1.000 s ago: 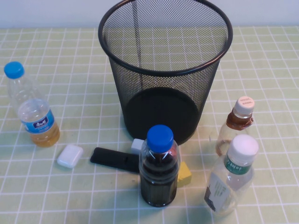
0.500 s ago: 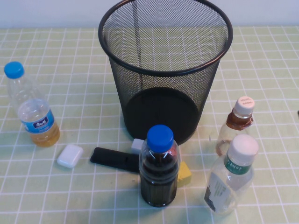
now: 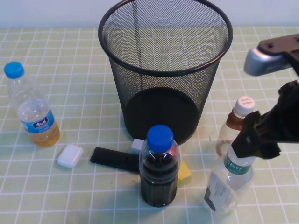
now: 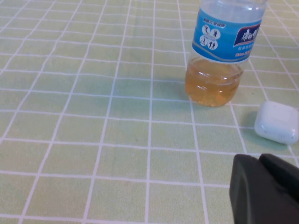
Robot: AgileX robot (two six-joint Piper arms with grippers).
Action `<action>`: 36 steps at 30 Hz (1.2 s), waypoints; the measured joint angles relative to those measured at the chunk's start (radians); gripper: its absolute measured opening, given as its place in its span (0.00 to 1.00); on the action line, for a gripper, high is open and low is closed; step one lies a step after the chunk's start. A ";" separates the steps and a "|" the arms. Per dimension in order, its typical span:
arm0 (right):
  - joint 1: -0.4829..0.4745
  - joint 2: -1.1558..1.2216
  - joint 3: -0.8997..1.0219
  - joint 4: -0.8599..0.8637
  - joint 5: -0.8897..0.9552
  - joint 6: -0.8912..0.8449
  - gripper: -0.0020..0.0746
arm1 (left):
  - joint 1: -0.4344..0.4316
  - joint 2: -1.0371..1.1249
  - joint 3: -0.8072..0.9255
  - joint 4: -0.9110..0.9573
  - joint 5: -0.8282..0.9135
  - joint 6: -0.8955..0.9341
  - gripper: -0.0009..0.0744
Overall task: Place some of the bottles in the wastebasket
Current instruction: Pick up a bottle from the table with right arm
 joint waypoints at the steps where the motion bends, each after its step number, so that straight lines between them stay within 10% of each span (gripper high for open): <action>1: 0.012 0.006 0.000 -0.021 0.000 0.010 0.80 | 0.000 0.000 0.000 0.000 0.000 0.000 0.00; 14: 0.036 0.069 0.004 -0.093 -0.066 0.052 0.78 | 0.000 0.000 0.000 0.000 0.000 0.000 0.00; 25: 0.036 0.084 0.004 -0.094 -0.063 0.036 0.19 | 0.000 0.000 0.000 0.000 0.000 0.000 0.00; 36: 0.036 0.048 -0.098 -0.121 0.023 0.035 0.14 | 0.000 0.000 0.000 0.000 0.000 0.000 0.00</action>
